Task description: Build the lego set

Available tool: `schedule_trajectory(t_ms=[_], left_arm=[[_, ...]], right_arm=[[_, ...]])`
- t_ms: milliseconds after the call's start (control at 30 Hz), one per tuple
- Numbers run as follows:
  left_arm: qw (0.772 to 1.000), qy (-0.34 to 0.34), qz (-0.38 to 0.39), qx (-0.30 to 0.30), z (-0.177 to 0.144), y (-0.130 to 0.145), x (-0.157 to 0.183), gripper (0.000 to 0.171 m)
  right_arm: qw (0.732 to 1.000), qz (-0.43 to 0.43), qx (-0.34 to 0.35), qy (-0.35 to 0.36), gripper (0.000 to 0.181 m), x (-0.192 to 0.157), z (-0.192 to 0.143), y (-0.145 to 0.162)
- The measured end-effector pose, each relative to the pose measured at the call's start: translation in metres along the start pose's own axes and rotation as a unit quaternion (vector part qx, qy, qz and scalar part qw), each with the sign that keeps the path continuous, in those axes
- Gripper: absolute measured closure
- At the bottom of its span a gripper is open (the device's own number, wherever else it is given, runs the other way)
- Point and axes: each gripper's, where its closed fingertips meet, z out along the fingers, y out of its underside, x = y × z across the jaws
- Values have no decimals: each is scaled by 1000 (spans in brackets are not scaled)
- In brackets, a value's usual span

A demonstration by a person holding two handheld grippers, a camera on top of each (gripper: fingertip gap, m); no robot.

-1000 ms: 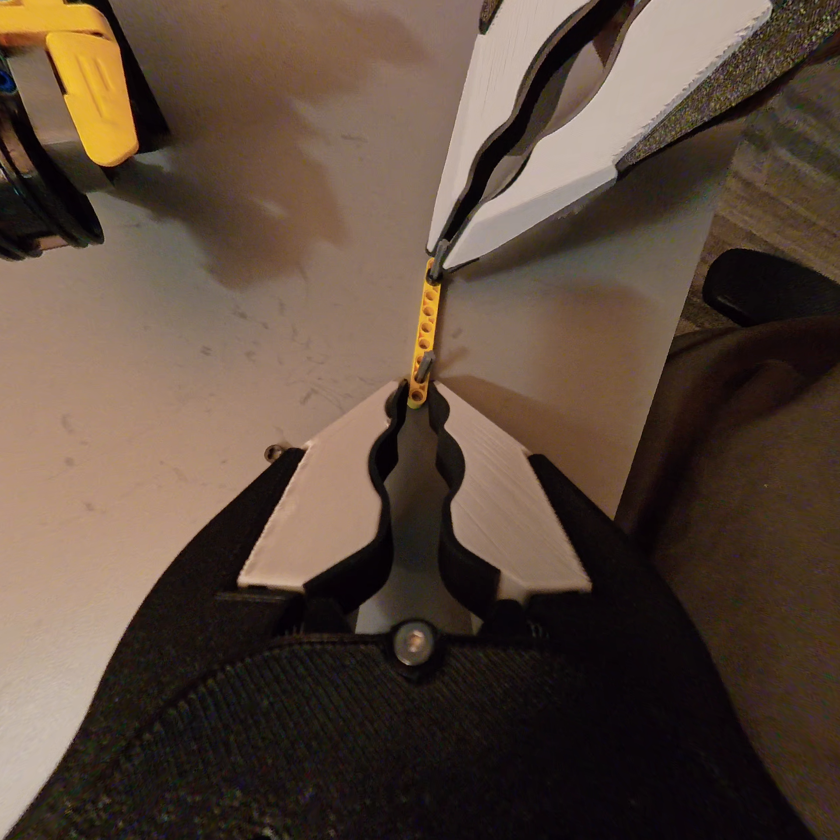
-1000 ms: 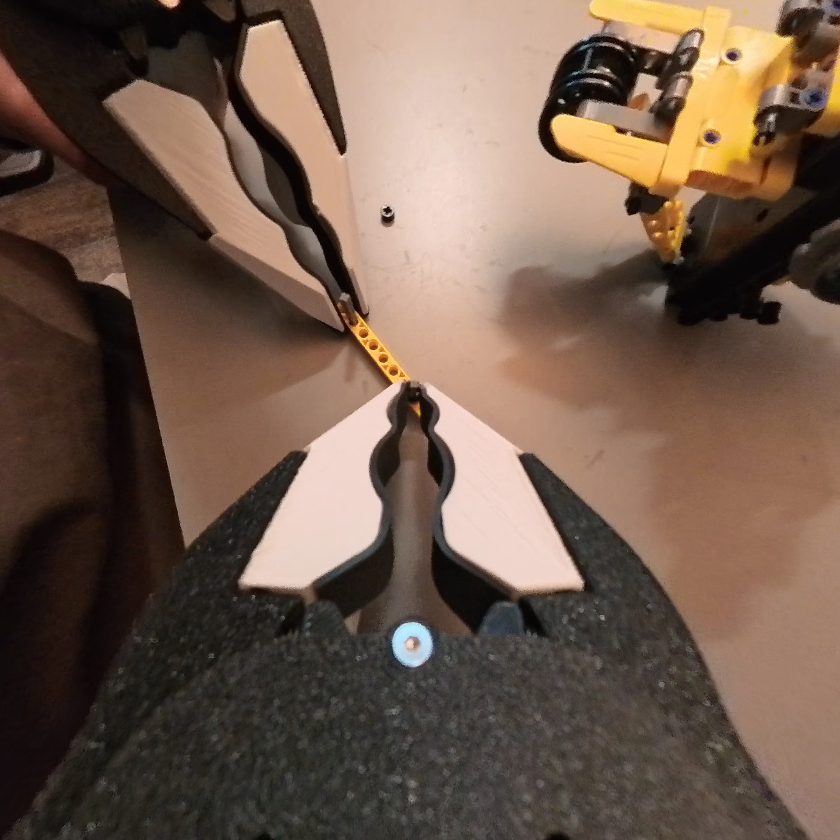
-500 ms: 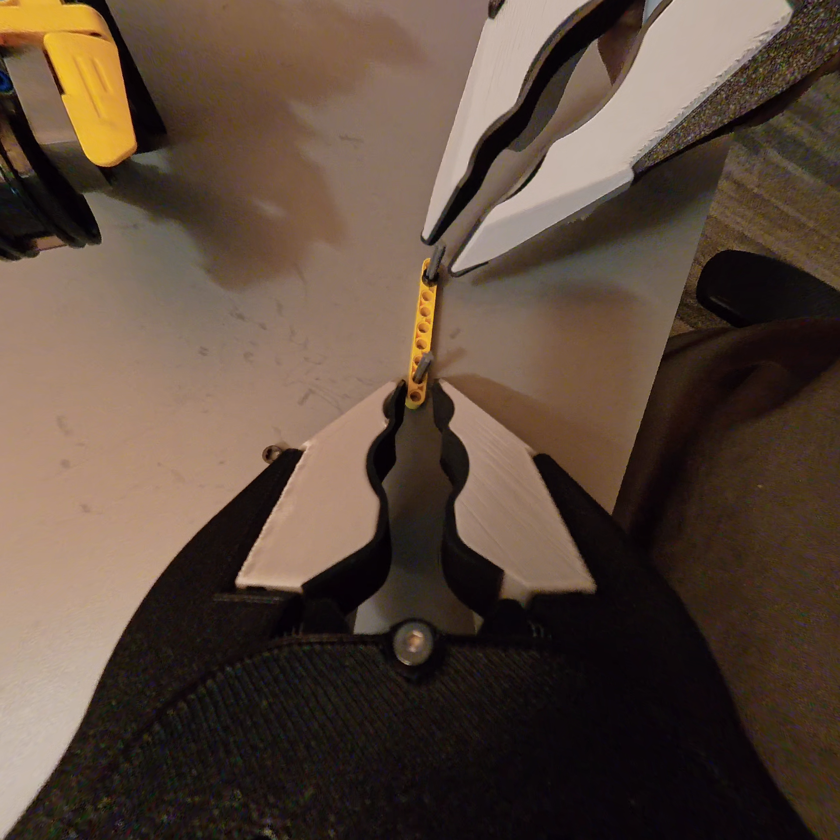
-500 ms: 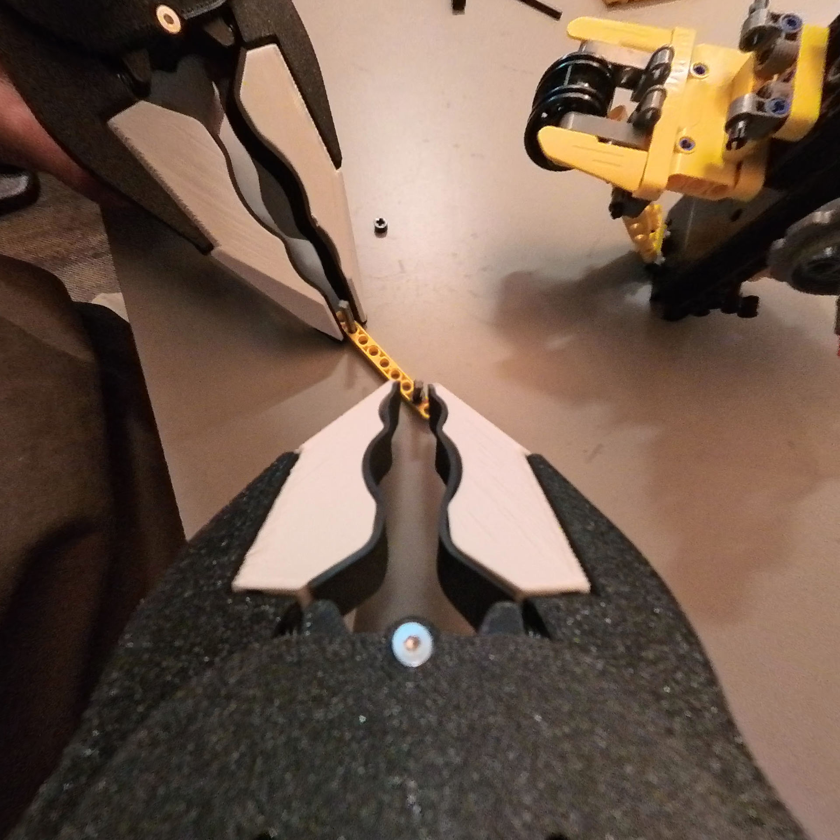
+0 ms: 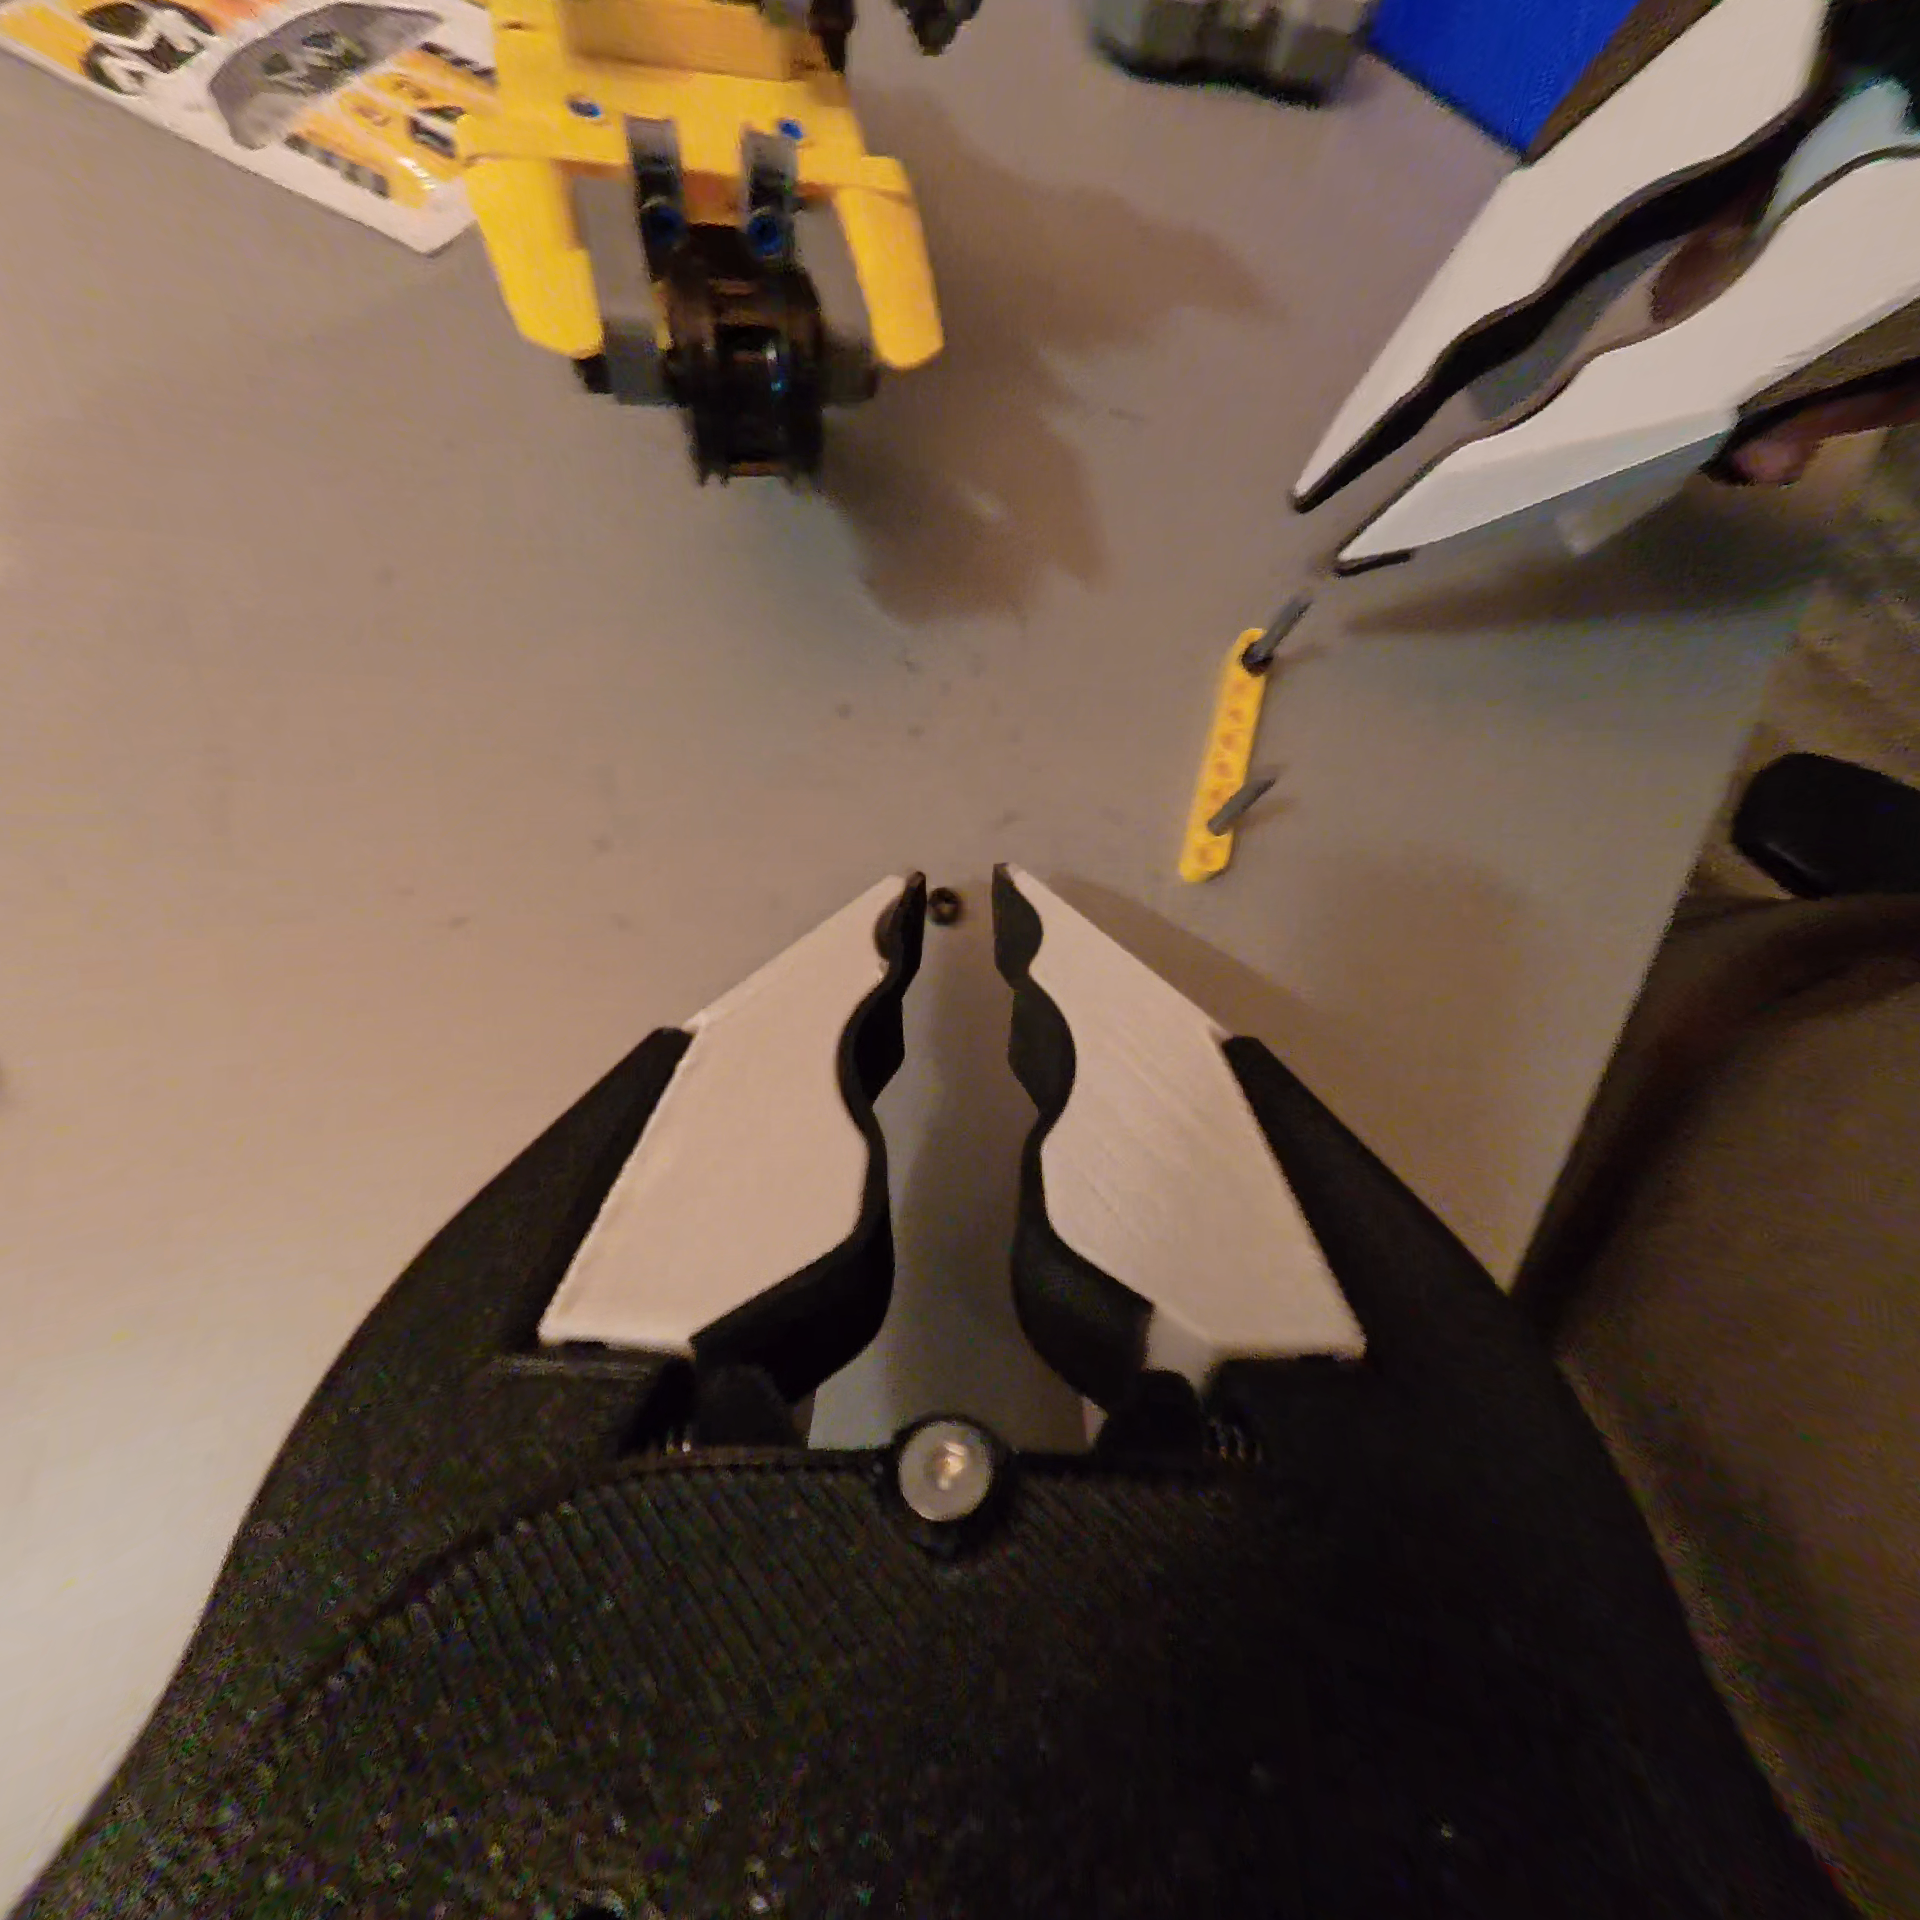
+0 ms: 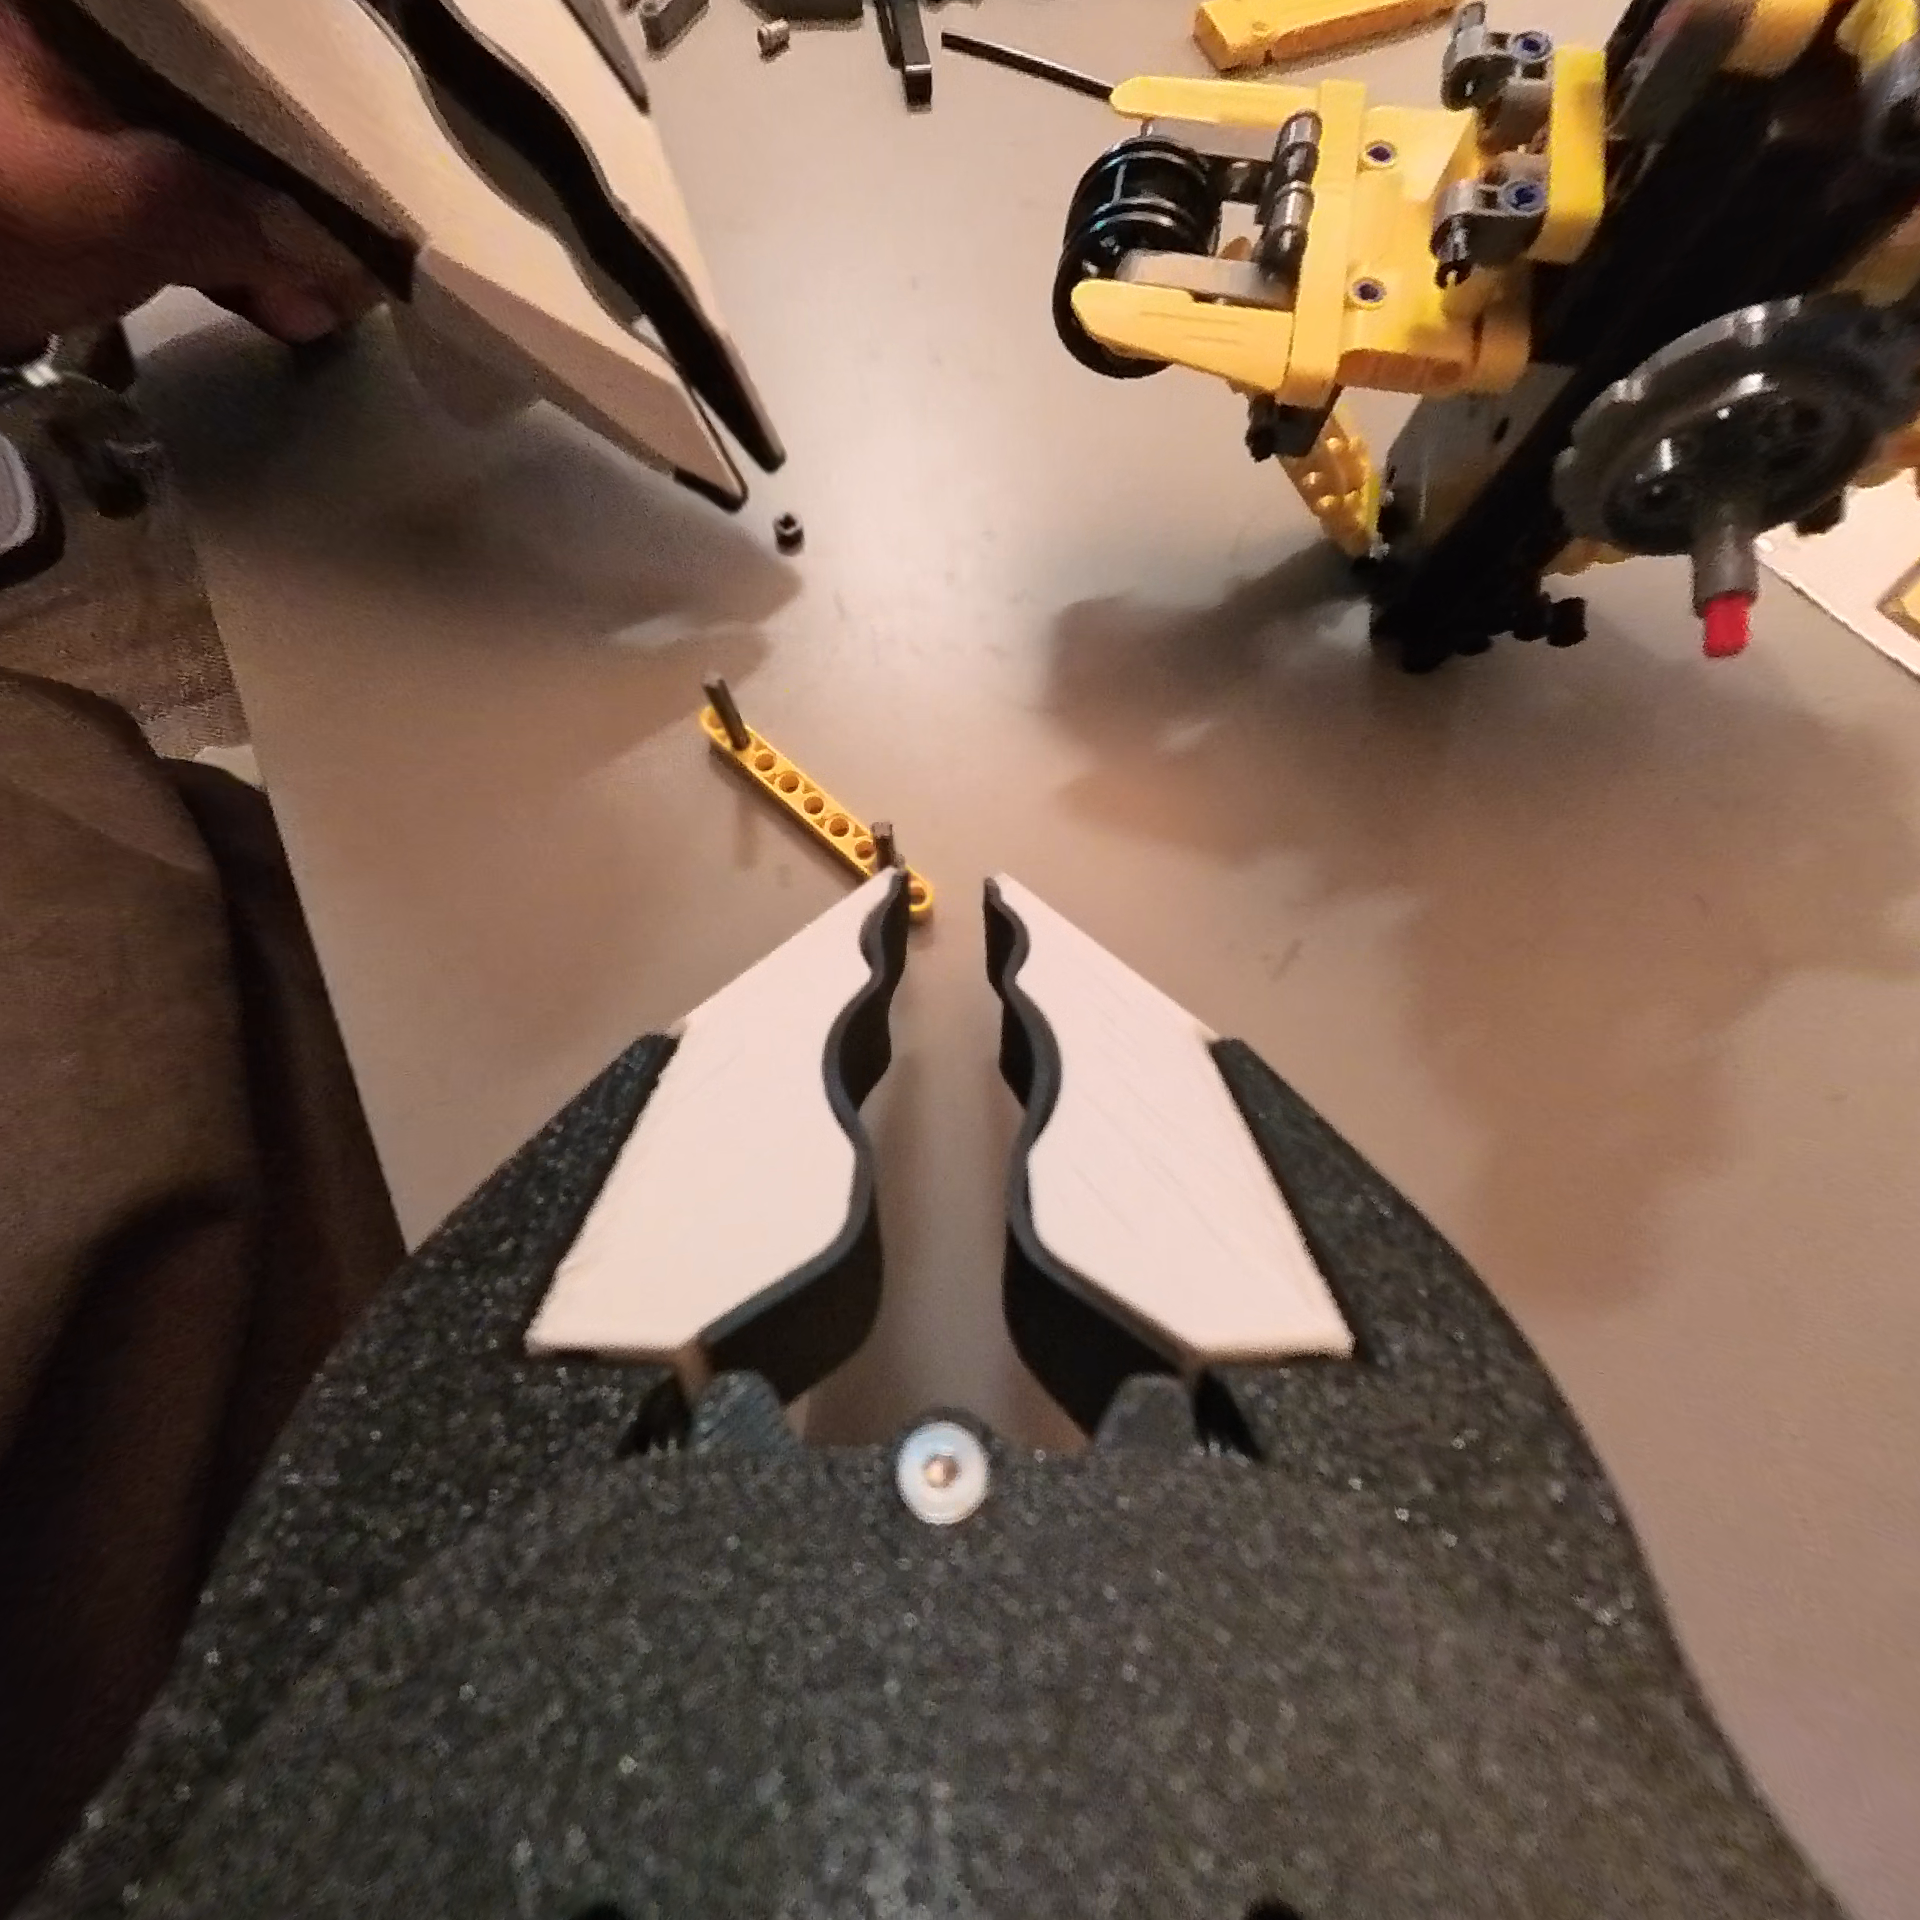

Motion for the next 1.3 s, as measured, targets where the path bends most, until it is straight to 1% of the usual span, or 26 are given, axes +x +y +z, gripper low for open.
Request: schedule_trajectory(t_ms=[67,167,367,400,500,600,700,733,800,967,1100,1233,1300], left_arm=[[1000,-20,5,-11,1,4,-7,159],[999,-28,11,-32,6,10,-8,159],[997,-40,40,-51,12,14,-5,169],[997,-42,44,-48,12,13,-4,171],[997,-41,55,-45,12,12,-2,171],[997,-30,59,-27,10,6,4,171],[998,-27,57,-32,11,7,5,171],[997,-29,56,-32,11,7,5,166],[997,-37,55,-30,11,7,2,161],[996,-58,51,-45,14,10,-4,160],[995,-67,63,-50,18,9,-5,166],[995,-55,69,-45,17,7,-1,166],[996,-27,84,-22,14,1,10,166]], right_arm=[[1000,2,2,1,168,1,0,0],[1000,2,5,0,168,2,1,-1],[1000,1,13,0,168,2,4,-5],[1000,0,17,0,168,2,3,-7],[999,-3,34,0,168,-2,0,-15],[998,-15,59,-6,168,-11,-4,-25],[997,-25,75,-12,168,-21,-7,-31],[997,-27,78,-13,169,-24,-7,-32],[996,-25,81,-18,169,-28,-6,-31],[995,-3,91,-41,169,-39,-2,-29],[994,1,93,-54,169,-48,5,-27],[996,-28,76,-37,168,-49,16,-22],[996,-45,69,-29,168,-49,21,-20]])
